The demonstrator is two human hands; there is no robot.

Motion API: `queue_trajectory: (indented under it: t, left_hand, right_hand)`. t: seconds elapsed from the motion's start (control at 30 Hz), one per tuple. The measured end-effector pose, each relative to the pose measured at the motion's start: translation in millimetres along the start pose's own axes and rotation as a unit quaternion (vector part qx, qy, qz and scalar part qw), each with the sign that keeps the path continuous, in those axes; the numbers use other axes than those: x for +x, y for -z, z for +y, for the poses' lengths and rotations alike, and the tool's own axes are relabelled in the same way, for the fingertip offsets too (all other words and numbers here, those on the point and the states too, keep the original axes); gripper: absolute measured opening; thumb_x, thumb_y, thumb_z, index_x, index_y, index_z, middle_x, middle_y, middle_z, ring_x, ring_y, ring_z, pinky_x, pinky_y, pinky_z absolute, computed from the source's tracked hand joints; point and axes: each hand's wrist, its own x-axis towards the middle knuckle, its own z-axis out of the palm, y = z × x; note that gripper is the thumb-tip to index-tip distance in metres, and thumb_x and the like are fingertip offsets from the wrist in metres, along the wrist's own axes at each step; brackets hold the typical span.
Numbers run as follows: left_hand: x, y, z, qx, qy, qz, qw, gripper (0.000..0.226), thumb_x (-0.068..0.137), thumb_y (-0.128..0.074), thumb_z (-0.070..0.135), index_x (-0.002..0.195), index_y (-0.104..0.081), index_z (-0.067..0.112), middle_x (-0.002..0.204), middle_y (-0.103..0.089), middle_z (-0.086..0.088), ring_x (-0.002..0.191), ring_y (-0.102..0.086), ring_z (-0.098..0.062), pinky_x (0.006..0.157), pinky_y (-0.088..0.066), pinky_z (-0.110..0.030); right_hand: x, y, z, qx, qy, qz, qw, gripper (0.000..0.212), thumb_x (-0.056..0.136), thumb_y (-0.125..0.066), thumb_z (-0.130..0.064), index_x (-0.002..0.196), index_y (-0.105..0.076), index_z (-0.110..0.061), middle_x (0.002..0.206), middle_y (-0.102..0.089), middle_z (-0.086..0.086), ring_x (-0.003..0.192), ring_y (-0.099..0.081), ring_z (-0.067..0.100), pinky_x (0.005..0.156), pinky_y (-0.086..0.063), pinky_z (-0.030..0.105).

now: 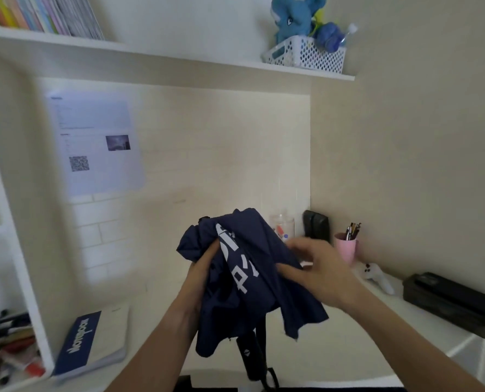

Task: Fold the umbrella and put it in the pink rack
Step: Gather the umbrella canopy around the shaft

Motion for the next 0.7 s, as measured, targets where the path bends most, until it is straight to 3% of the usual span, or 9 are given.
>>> queue_trajectory:
  t: [0.1, 0.17, 0.27, 0.3, 0.37, 0.43, 0.5, 0.6, 0.7]
  left_hand:
    - [-2, 2, 2, -0.005, 0.004, 0.009, 1.0, 0.039, 0.107, -0.055, 0.034, 0.136, -0.063, 0.008, 0.131, -0.069, -0.015, 0.106, -0.069, -0.026, 0.085, -0.058, -0.036]
    - [-3, 2, 0, -0.008, -0.002, 0.005, 1.0, 0.043, 0.107, -0.057, 0.03, 0.142, -0.06, 0.006, 0.132, -0.07, -0.015, 0.106, -0.07, -0.026, 0.084, -0.059, -0.035]
    - [-6, -5, -2, -0.003, -0.022, -0.018, 1.0, 0.03, 0.103, -0.063, 0.021, 0.129, -0.069, 0.009, 0.107, -0.081, -0.014, 0.092, -0.08, -0.028, 0.071, -0.064, -0.034]
    - [-8, -10, -1, -0.004, -0.025, -0.033, 0.999, 0.026, 0.101, -0.065, 0.017, 0.124, -0.072, 0.009, 0.102, -0.083, -0.014, 0.089, -0.081, -0.029, 0.068, -0.065, -0.034]
    - [-11, -18, -2, -0.018, -0.035, -0.05, 0.998, 0.027, 0.096, -0.068, 0.013, 0.122, -0.072, 0.006, 0.1, -0.084, -0.013, 0.087, -0.082, -0.027, 0.067, -0.066, -0.033]
    - [-15, -23, 2, -0.037, -0.05, -0.059, 0.996, 0.029, 0.087, -0.072, 0.017, 0.116, -0.074, 0.01, 0.097, -0.085, -0.009, 0.084, -0.083, -0.023, 0.065, -0.066, -0.03]
    - [-17, -26, 6, -0.034, -0.069, -0.072, 0.994, 0.022, 0.088, -0.072, 0.018, 0.109, -0.075, 0.014, 0.093, -0.086, -0.005, 0.082, -0.083, -0.019, 0.063, -0.065, -0.027]
    - [-13, -35, 12, -0.01, -0.081, -0.075, 0.994, 0.009, 0.096, -0.069, 0.012, 0.102, -0.073, 0.015, 0.082, -0.085, 0.003, 0.074, -0.082, -0.011, 0.059, -0.062, -0.022]
    - [-10, -44, 15, -0.004, -0.084, -0.054, 0.995, 0.015, 0.085, -0.082, 0.016, 0.098, -0.076, 0.01, 0.082, -0.084, -0.003, 0.072, -0.081, -0.013, 0.057, -0.061, -0.022]
  right_hand:
    - [-4, 12, -1, 0.001, -0.035, 0.043, 0.998, 0.018, 0.083, -0.084, -0.037, 0.098, -0.081, -0.028, 0.095, -0.081, -0.008, 0.091, -0.074, 0.008, 0.092, -0.06, 0.042]
    - [-4, 22, -15, 0.098, -0.037, 0.095, 0.99, 0.047, 0.076, -0.082, -0.055, 0.119, -0.073, -0.036, 0.111, -0.077, -0.012, 0.105, -0.07, 0.004, 0.098, -0.056, 0.035]
    - [-1, 8, -39, 0.1, -0.033, 0.022, 0.994, 0.09, 0.06, -0.083, -0.07, 0.141, -0.052, -0.044, 0.125, -0.064, -0.021, 0.115, -0.062, -0.001, 0.093, -0.049, 0.02]
    - [1, 0, -41, 0.054, -0.024, -0.004, 0.998, 0.088, 0.063, -0.086, -0.066, 0.14, -0.051, -0.045, 0.123, -0.063, -0.024, 0.112, -0.062, -0.005, 0.09, -0.048, 0.016]
    - [8, -7, -35, -0.004, 0.013, 0.03, 0.999, 0.055, 0.074, -0.089, -0.046, 0.123, -0.066, -0.035, 0.11, -0.072, -0.02, 0.099, -0.068, -0.005, 0.084, -0.052, 0.017]
    - [13, -3, -30, 0.062, 0.006, 0.098, 0.993, 0.027, 0.078, -0.089, -0.031, 0.101, -0.079, -0.022, 0.093, -0.082, -0.007, 0.087, -0.076, 0.007, 0.08, -0.061, 0.026]
    - [15, 2, -24, 0.154, -0.033, 0.138, 0.978, 0.018, 0.078, -0.089, -0.025, 0.094, -0.082, -0.017, 0.088, -0.084, -0.001, 0.085, -0.08, 0.017, 0.078, -0.065, 0.028]
    - [11, 4, -23, 0.235, -0.079, 0.149, 0.957, 0.023, 0.082, -0.086, -0.03, 0.098, -0.081, -0.015, 0.092, -0.084, 0.002, 0.093, -0.08, 0.025, 0.077, -0.064, 0.028]
    - [4, 5, -35, 0.267, -0.091, 0.084, 0.956, 0.06, 0.073, -0.078, -0.061, 0.117, -0.069, -0.021, 0.112, -0.078, -0.001, 0.098, -0.077, 0.011, 0.082, -0.056, 0.022]
